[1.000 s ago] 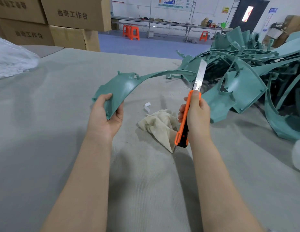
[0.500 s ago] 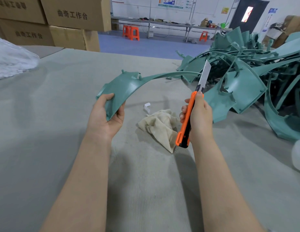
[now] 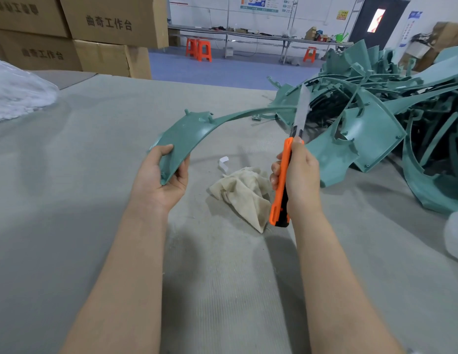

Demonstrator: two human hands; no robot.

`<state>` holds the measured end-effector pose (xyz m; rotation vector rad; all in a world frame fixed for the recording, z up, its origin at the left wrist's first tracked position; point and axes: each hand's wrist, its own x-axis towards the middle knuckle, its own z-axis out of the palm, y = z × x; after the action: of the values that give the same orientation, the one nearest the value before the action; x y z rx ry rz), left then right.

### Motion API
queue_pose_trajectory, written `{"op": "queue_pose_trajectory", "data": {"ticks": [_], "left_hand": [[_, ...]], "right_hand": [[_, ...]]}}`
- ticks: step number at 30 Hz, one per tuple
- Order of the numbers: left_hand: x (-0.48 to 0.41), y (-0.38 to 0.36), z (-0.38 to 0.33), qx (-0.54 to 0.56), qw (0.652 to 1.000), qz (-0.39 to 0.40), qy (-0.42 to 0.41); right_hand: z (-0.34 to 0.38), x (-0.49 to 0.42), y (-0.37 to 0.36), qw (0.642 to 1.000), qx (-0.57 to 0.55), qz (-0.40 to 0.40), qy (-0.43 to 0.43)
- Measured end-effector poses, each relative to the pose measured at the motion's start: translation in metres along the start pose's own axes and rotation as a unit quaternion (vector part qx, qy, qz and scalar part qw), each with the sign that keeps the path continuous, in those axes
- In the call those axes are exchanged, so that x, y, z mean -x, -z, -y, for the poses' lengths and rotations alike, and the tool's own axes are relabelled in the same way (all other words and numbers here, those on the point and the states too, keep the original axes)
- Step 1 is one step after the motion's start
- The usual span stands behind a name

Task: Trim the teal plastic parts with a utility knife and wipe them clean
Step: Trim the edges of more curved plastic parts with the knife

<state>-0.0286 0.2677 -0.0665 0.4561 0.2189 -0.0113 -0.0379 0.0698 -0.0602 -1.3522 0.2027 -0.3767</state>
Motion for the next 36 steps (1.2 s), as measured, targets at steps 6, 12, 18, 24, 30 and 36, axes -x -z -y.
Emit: {"op": "queue_pose_trajectory", "data": {"ticks": [6,12,18,24,30,36], "left_hand": [[-0.001,0.001,0.000,-0.002,1.000,-0.015,-0.002],[-0.002,-0.001,0.005,-0.038,0.999,-0.033,0.003],[-0.006,-0.001,0.007,-0.049,0.998,-0.048,0.016],[-0.007,-0.002,0.007,-0.007,0.998,-0.052,0.020],[-0.005,-0.004,0.005,0.035,0.998,-0.052,0.029],[-0.004,-0.004,0.004,0.061,0.997,-0.043,0.037]], "right_hand": [[-0.003,0.001,-0.003,1.000,0.010,0.020,0.011],[-0.013,0.007,-0.015,0.991,0.095,0.084,0.042],[-0.024,0.019,-0.034,0.965,0.190,0.157,0.087],[-0.024,0.020,-0.032,0.956,0.225,0.147,0.118],[-0.021,0.015,-0.024,0.971,0.192,0.103,0.098],[-0.027,0.016,-0.030,0.969,0.189,0.120,0.110]]}}
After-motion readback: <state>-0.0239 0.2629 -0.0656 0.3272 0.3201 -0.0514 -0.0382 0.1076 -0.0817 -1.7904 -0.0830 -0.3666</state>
